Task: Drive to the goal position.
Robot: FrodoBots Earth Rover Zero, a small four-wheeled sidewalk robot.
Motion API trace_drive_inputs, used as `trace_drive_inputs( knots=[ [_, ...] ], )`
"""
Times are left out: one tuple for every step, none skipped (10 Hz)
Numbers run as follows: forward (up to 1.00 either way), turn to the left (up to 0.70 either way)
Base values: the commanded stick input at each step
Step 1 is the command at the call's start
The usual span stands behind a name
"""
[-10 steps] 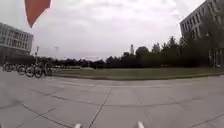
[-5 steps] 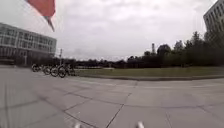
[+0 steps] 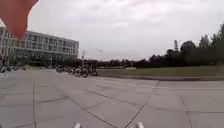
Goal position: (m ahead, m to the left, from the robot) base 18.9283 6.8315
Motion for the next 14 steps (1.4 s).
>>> trace_drive_inputs(
  knots=[
    [0.00, 0.85],
    [0.00, 0.85],
    [0.00, 0.85],
    [0.00, 0.85],
    [0.00, 0.85],
    [0.00, 0.85],
    [0.00, 0.85],
    [0.00, 0.85],
    [0.00, 0.85],
    [0.00, 0.85],
    [0.00, 0.56],
    [0.44, 0.17],
    [0.75, 0.00],
    [0.85, 0.00]
  ],
)
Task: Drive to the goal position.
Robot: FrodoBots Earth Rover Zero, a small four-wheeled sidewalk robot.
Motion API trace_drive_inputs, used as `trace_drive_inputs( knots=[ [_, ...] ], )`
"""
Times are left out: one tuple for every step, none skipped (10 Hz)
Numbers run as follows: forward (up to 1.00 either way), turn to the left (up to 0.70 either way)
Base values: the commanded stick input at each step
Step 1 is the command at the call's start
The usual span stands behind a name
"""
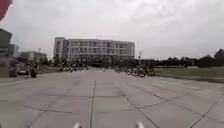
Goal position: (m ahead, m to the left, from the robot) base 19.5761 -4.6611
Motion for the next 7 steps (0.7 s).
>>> trace_drive_inputs(
  knots=[
    [0.85, 0.00],
    [0.85, 0.00],
    [0.85, 0.00],
    [0.85, 0.00],
    [0.85, 0.00],
    [0.85, 0.00],
    [0.85, 0.00]
  ],
)
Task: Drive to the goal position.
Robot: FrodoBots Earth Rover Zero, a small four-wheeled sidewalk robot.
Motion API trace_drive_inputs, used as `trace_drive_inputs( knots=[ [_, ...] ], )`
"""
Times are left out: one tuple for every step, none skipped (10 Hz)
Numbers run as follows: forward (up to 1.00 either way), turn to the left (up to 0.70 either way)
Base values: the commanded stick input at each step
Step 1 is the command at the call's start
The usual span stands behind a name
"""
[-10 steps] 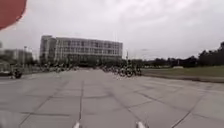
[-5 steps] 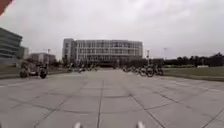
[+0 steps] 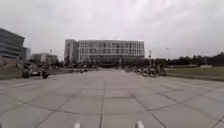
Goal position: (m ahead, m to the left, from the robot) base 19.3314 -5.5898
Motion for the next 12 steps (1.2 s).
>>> trace_drive_inputs(
  knots=[
    [0.85, 0.00],
    [0.85, 0.00],
    [0.85, 0.00],
    [0.85, 0.00],
    [0.85, 0.00],
    [0.85, 0.00],
    [0.85, 0.00],
    [0.85, 0.00],
    [0.85, 0.00],
    [0.85, 0.00],
    [0.85, 0.00],
    [0.85, 0.00]
  ],
)
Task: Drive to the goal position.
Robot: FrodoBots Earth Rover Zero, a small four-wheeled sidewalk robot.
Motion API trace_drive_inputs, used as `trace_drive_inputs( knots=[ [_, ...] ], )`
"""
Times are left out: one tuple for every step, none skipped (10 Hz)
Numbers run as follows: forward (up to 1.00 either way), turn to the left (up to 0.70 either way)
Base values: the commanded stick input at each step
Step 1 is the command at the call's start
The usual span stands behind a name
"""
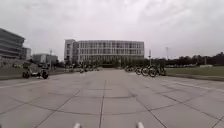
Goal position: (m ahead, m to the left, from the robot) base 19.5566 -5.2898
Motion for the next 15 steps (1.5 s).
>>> trace_drive_inputs(
  knots=[
    [0.85, 0.00],
    [0.85, 0.00],
    [0.85, 0.00],
    [0.85, 0.00],
    [0.85, 0.00],
    [0.85, 0.00],
    [0.85, 0.00],
    [0.85, 0.00],
    [0.85, 0.00],
    [0.85, 0.00],
    [0.85, 0.00],
    [0.85, 0.00],
    [0.85, 0.00],
    [0.85, 0.00],
    [0.85, 0.00]
  ],
)
